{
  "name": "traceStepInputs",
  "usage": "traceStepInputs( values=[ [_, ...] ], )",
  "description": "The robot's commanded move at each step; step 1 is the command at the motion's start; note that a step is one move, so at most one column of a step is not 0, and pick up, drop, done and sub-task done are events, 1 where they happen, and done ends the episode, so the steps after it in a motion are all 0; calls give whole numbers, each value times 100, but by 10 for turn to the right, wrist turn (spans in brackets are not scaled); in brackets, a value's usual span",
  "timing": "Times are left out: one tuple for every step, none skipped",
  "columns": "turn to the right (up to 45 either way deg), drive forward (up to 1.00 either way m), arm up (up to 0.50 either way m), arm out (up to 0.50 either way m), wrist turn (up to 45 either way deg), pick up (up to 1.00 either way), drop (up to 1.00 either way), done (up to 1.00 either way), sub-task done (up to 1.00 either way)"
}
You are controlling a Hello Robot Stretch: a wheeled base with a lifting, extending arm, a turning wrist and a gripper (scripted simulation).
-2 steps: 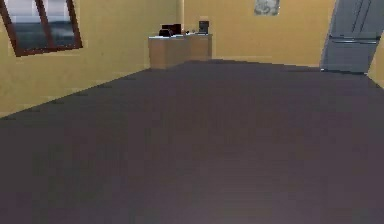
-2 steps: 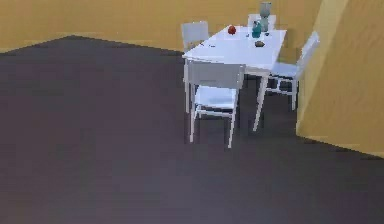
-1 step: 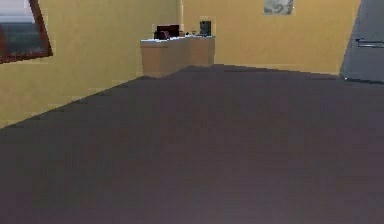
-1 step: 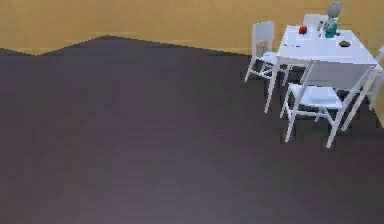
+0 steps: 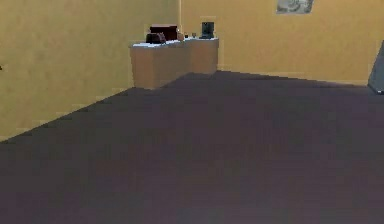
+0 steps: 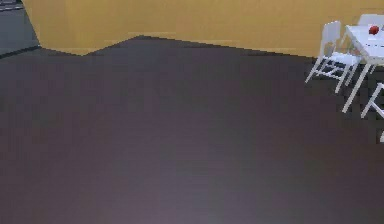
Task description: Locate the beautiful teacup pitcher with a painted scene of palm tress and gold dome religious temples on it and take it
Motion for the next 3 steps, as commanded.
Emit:
traceStepInputs(
  values=[
    [0,100,0,0,0,0,0,0,0],
    [0,100,0,0,0,0,0,0,0],
    [30,0,0,0,0,0,0,0,0]
  ],
)
